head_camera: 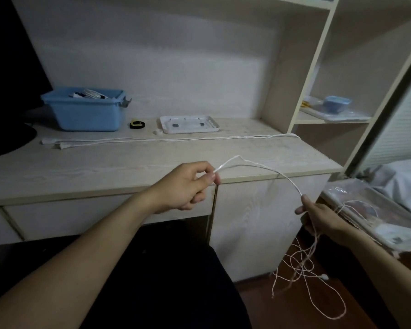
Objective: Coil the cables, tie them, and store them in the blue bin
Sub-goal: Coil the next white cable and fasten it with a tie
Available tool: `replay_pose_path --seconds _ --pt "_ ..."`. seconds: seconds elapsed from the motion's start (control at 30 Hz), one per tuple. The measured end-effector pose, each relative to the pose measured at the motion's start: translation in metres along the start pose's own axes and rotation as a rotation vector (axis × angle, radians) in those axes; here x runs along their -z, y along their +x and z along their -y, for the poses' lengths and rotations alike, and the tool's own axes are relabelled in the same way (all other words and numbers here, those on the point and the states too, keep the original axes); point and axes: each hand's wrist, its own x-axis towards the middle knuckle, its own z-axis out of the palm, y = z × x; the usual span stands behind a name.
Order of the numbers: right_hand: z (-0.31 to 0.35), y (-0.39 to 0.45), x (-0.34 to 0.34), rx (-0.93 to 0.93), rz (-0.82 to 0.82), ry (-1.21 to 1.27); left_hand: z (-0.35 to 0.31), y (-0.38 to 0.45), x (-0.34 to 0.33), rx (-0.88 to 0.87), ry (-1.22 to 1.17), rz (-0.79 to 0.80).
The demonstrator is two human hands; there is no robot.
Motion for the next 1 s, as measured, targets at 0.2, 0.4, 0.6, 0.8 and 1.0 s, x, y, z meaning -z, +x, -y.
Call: replay_pose_path --seconds 0.2,0.4,0.6,0.8,1.0 --pt "0.011 -0.052 -0.041 0.284 -0.046 0.395 0.027 -0.008 -0.058 0.062 -0.281 0.084" --pt "0.014 -0.088 -0.095 0.423 -0.415 0.074 0.047 -0.022 -0.089 0.101 -0.432 0.044" --pt "0.004 -0.106 -0.135 0.953 -0.519 -0.157 0.058 -0.038 -0.108 0.119 -0.463 0.039" --pt "0.004 -0.109 -0.148 0.913 -0.334 -0.033 0.066 -0.043 -0.112 0.184 -0.354 0.104" --pt "-0.005 -0.098 -0.141 0.559 -0.432 0.262 0.087 -0.061 -0.092 0.284 -0.298 0.229"
